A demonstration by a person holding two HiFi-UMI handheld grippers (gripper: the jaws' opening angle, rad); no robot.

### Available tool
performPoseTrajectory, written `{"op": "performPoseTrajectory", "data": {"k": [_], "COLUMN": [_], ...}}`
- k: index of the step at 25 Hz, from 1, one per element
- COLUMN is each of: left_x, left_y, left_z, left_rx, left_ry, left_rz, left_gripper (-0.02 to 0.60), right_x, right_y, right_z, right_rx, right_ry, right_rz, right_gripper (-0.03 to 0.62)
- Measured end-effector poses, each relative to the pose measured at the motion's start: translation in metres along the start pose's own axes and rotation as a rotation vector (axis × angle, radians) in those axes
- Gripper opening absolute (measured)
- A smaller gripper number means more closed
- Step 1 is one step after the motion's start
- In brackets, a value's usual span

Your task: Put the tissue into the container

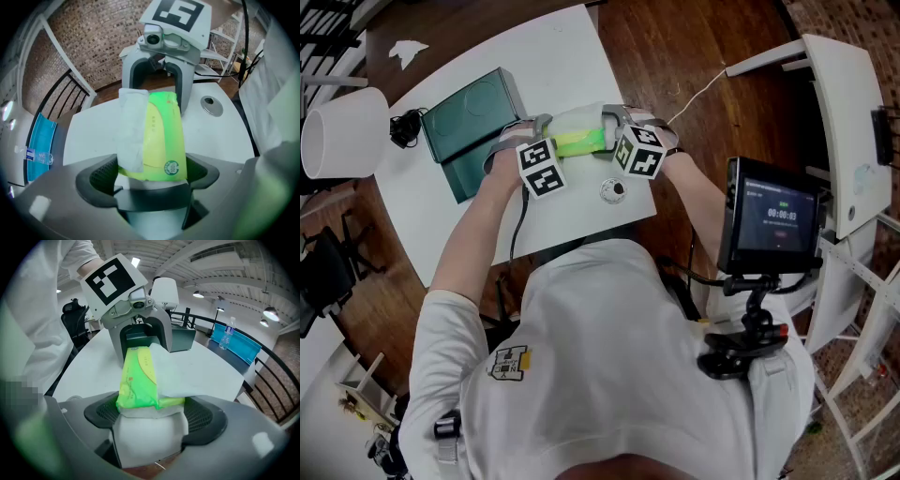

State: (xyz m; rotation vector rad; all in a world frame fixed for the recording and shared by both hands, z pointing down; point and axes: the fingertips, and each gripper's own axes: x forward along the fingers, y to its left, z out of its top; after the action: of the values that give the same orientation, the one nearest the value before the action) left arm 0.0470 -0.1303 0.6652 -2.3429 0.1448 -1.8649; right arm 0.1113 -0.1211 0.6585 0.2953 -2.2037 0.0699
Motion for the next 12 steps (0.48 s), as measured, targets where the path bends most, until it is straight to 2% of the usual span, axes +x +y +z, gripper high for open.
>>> {"op": "performPoseTrajectory", "data": {"k": [4, 8, 12], "left_x": [-0.008, -0.033, -0.079], "left_y": [0.003, 0.008, 0.01], "left_z": [0.0, 0.009, 0.012], "left_rx": [-0.009, 0.006, 0.024], "left_ry": [-0.024, -0.065, -0.118], "left_rz": [0.033, 0.087, 0.17], "left_gripper": [0.396, 0.393, 0.393], "right_x": [-0.008, -0.032, -0.065], "right_y": [-0.003, -0.004, 0.002], "right_z": [0.009, 0.024, 0.057], "right_rx": [-0.008, -0.031, -0.08], "right_ry": [-0.018, -0.016, -0.037], "right_rz": [-0.031, -0.087, -0.165], "right_gripper": [0.37, 0.367, 0.365]}}
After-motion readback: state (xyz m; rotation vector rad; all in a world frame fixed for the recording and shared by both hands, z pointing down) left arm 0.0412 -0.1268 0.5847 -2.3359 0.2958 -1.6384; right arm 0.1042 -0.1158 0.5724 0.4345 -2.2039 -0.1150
